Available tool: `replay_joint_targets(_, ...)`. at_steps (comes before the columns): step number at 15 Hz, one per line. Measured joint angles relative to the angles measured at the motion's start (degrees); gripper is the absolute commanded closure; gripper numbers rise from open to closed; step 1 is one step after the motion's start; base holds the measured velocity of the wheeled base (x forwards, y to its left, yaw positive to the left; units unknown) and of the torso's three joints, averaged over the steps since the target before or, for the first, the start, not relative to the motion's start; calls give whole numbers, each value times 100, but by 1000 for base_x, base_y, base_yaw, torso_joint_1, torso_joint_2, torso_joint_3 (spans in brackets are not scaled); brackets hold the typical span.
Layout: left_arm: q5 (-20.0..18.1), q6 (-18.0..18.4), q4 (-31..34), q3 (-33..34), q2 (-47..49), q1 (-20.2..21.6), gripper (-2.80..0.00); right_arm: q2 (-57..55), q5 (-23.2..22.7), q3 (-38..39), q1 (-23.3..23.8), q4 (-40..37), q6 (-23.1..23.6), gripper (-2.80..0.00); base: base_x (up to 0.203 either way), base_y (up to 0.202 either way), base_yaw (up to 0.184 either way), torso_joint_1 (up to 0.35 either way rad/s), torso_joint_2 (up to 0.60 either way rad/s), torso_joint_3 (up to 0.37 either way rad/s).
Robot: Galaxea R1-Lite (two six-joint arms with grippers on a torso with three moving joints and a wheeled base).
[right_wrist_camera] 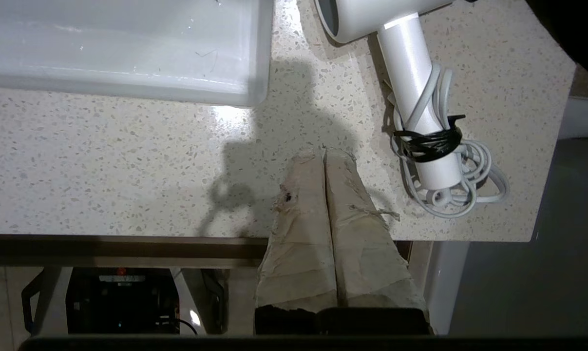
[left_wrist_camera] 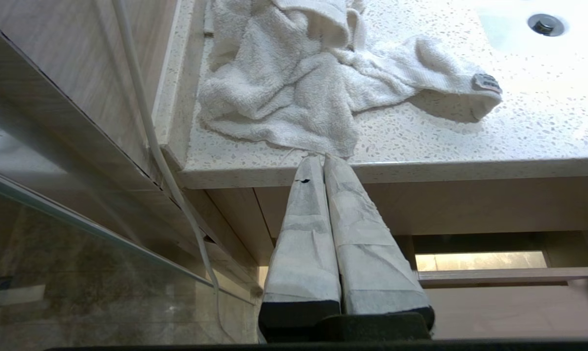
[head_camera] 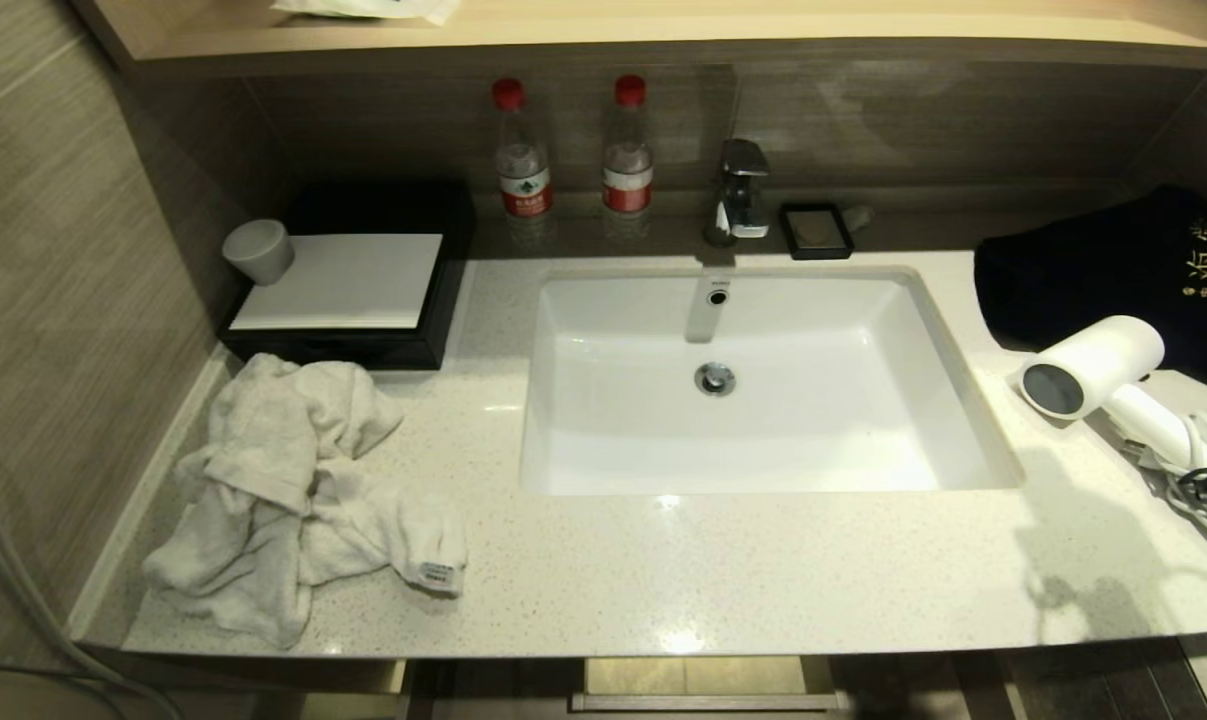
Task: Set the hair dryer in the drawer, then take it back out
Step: Pick up the hairdryer
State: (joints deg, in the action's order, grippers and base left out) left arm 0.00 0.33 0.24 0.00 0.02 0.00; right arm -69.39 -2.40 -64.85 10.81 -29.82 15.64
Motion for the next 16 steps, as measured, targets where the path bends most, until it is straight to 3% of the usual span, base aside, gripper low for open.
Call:
replay_joint_targets(1,0,0,2,0,0,0,0,-374,-363,-210,354,-46,248,0,0,0,0,-4,35,12)
replay_joint_targets(2,0,0,2,0,0,0,0,-766,-739,-454,692,-96,536,-280,0,0,0,-6,36,22)
replay_joint_targets(5,0,8,2,0,0,0,0,-1541,-1206,-896,1240,-140,936,-280,0,0,0,-16,42,25)
replay_joint_targets(8,0,2,2,0,0,0,0,-2034,-1508,-1158,1417,-142,1282,-280,0,0,0,-30,38,23)
replay_joint_targets(11,0,7,2,0,0,0,0,-2475,-2053,-1371,1672,-179,2038,-280,0,0,0,0,0,0)
replay_joint_targets(13,0,2,2,0,0,0,0,-2737,-2375,-1489,1779,-151,2121,-280,0,0,0,0,0,0)
replay_joint_targets(16,0,0,2,0,0,0,0,-3133,-2390,-1820,1926,-184,2304,-280,0,0,0,0,0,0)
